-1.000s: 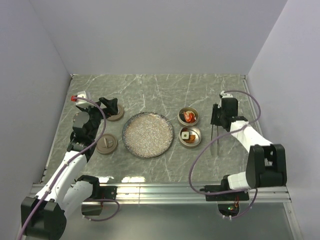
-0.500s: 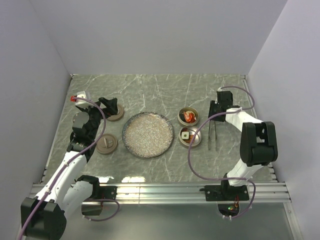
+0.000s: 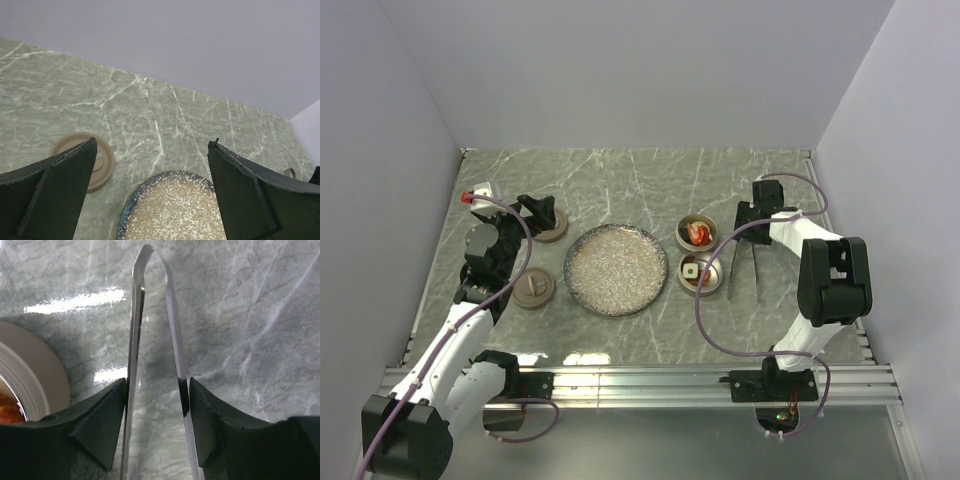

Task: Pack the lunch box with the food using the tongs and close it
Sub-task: Put down the clamp

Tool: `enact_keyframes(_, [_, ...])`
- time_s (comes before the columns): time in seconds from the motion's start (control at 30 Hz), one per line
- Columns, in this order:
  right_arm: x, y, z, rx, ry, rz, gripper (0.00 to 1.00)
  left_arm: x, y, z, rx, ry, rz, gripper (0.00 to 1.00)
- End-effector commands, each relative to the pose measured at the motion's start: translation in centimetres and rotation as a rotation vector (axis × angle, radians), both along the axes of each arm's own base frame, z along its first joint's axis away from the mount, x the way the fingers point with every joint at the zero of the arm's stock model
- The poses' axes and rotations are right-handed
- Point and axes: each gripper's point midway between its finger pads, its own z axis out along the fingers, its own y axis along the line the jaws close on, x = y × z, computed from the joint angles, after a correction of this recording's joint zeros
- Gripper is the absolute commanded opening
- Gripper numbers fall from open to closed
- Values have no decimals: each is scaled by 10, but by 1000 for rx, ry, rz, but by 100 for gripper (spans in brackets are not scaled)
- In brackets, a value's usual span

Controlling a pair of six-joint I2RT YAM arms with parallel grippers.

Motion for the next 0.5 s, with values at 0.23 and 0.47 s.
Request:
enact_keyframes(0.23, [10, -6, 11, -5, -29, -35, 67, 1, 2, 14, 1, -40, 9, 99])
enact_keyframes(0.47, [7, -12, 52, -19, -173, -67, 72, 6, 8, 9, 11, -16, 46, 99])
